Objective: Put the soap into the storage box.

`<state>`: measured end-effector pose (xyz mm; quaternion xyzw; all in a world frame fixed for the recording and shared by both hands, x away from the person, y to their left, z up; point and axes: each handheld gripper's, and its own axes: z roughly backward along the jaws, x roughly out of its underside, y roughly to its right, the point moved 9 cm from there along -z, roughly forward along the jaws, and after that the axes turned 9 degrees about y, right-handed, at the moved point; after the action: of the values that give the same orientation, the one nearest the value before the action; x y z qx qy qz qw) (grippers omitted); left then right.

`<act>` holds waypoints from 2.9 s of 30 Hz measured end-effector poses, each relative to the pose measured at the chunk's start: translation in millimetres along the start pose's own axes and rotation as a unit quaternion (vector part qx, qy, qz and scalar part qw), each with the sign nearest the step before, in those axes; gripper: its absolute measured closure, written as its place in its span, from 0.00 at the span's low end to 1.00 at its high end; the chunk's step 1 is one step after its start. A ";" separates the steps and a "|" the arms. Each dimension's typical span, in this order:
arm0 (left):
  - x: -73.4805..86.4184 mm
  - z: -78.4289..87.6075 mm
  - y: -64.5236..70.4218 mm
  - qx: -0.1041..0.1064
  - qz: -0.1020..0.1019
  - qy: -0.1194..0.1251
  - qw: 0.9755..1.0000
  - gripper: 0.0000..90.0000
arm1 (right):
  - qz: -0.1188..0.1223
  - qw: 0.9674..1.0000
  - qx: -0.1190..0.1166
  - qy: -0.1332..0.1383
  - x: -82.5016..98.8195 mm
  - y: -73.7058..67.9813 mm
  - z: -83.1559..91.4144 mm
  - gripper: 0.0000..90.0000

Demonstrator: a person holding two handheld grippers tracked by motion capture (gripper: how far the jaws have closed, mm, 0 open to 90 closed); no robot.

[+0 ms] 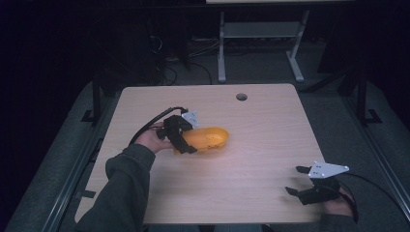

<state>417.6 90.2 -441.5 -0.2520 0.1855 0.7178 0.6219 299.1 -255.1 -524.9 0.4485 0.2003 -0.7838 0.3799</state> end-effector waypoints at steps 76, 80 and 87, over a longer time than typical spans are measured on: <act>-34.4 -62.1 -34.8 0.035 -0.017 -0.013 0.999 0.23 | 0.008 1.000 0.002 0.008 -3.1 0.2 2.8 0.16; -32.0 -63.8 -34.5 0.038 -0.016 -0.021 0.999 0.23 | 0.010 1.000 0.002 0.008 -2.9 0.3 2.6 0.16; -31.8 -63.7 -35.9 0.038 -0.011 -0.018 0.999 0.23 | 0.010 1.000 0.001 0.008 -3.0 0.0 2.6 0.16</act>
<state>464.6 33.5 -472.2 -0.2179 0.1985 0.7075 0.6423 298.6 -255.5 -521.0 0.4576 0.1980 -0.7765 0.3853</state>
